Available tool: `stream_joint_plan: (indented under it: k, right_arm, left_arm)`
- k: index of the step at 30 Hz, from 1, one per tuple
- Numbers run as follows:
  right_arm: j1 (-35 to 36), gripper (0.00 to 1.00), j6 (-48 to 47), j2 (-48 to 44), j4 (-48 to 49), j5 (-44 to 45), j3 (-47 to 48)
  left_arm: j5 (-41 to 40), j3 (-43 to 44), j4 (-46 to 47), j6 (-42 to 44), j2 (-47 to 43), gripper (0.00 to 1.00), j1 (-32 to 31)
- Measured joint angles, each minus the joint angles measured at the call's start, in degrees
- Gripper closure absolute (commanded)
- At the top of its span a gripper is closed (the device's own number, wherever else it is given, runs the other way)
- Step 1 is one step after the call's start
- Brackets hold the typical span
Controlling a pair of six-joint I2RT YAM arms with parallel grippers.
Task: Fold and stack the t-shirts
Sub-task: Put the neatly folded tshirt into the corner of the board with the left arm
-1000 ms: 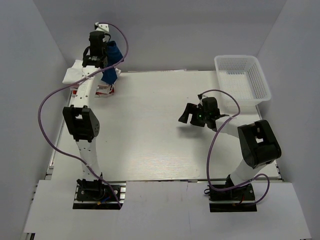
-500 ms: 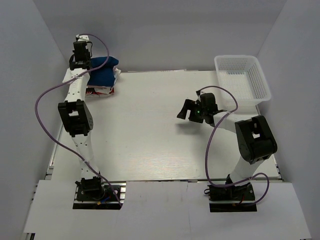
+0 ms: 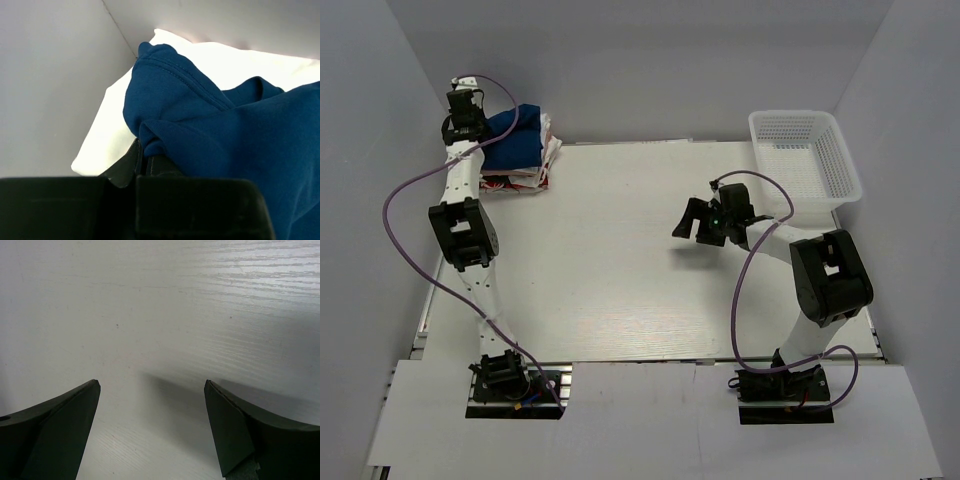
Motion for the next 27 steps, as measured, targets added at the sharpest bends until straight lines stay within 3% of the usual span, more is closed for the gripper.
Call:
stream_joint_plan:
  k: [2, 3, 4, 7, 15, 27]
  right_arm:
    - [0.0, 0.1, 0.02, 0.02, -0.15, -0.02, 0.0]
    - [0.0, 0.1, 0.04, 0.11, -0.35, -0.04, 0.07]
    - [0.02, 0.1, 0.09, 0.31, -0.57, -0.17, 0.33]
    - [0.04, 0.1, 0.31, 1.25, -0.9, -0.59, 1.25]
    - [0.24, 0.1, 0.72, 3.3, -1.31, -1.16, 1.88]
    - [0.26, 0.1, 0.72, 5.88, -1.51, -1.9, 4.87]
  left_arm:
    - [0.79, 0.22, -0.02, -0.42, 0.17, 0.91, 0.59]
    - [1.11, 0.22, -0.02, -0.63, 0.2, 0.8, 0.87]
    - [1.53, 0.22, -0.02, -0.79, 0.2, 0.46, 1.16]
    - [3.37, 0.31, 0.24, -0.96, 0.2, 0.0, 2.08]
    - [5.29, 0.31, 2.14, -3.58, 0.2, 0.0, 3.13]
    - [-2.34, 1.14, 4.83, -7.8, 1.07, 0.0, 2.93]
